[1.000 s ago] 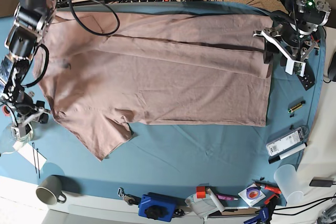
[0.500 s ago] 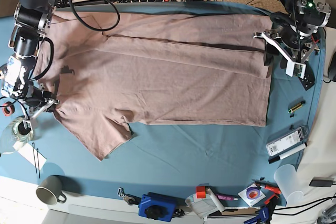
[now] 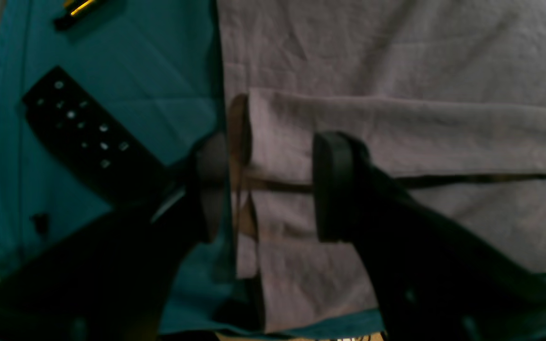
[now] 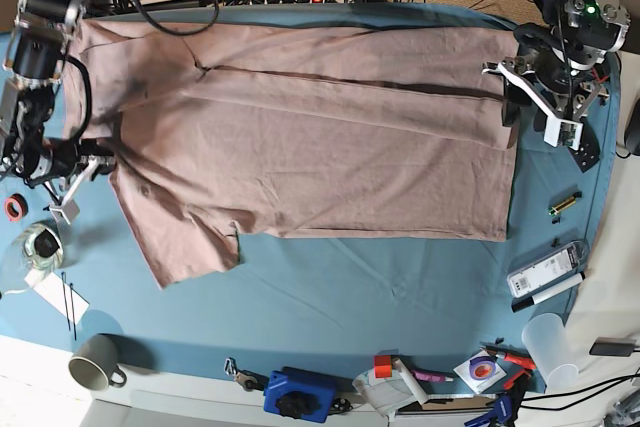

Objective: Fold the T-shirt properly
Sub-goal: 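Move the right gripper to the shirt's hem corner and grasp it, then grasp the hem corner nearest the left gripper with the left gripper, then lift the hem with both grippers and fold it onto the collar half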

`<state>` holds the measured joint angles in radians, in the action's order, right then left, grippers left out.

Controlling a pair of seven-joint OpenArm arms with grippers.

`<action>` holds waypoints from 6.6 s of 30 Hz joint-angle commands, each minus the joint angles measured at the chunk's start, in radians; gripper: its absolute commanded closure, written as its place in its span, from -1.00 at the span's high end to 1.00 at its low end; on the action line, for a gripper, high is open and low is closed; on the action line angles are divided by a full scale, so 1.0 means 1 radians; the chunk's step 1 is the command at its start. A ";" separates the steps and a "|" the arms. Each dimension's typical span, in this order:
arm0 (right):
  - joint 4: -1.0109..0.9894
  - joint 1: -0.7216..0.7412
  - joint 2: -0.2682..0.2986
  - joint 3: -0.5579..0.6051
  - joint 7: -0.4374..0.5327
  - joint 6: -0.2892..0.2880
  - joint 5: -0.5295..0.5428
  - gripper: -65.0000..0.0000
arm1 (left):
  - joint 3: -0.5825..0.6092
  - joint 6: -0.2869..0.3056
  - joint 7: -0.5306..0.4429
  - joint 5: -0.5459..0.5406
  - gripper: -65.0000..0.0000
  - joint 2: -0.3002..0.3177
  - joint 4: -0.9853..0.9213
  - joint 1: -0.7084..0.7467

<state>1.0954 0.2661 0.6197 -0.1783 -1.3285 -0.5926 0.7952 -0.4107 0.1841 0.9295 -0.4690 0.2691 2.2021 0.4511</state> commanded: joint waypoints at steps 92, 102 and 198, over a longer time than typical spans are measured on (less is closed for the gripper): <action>-0.373 0.293 -0.188 -0.051 0.352 -0.065 -0.298 -0.35 | 0.336 -0.032 -0.042 0.112 -0.09 0.122 -0.900 -0.819; -0.373 0.293 -0.188 -0.051 0.341 -0.066 -0.295 -0.35 | 0.336 0.100 -0.019 -0.025 -0.09 0.097 -1.110 -0.842; 0.601 -0.588 -0.180 -0.769 -0.068 -0.106 0.416 -0.97 | -0.020 0.289 0.467 -0.632 -1.00 0.210 -0.495 -0.282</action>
<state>1.6814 -0.3241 0.4126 -0.9356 -1.4212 -0.7002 1.2022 -0.4248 0.4721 1.3956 -1.0901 0.4603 1.6897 0.1791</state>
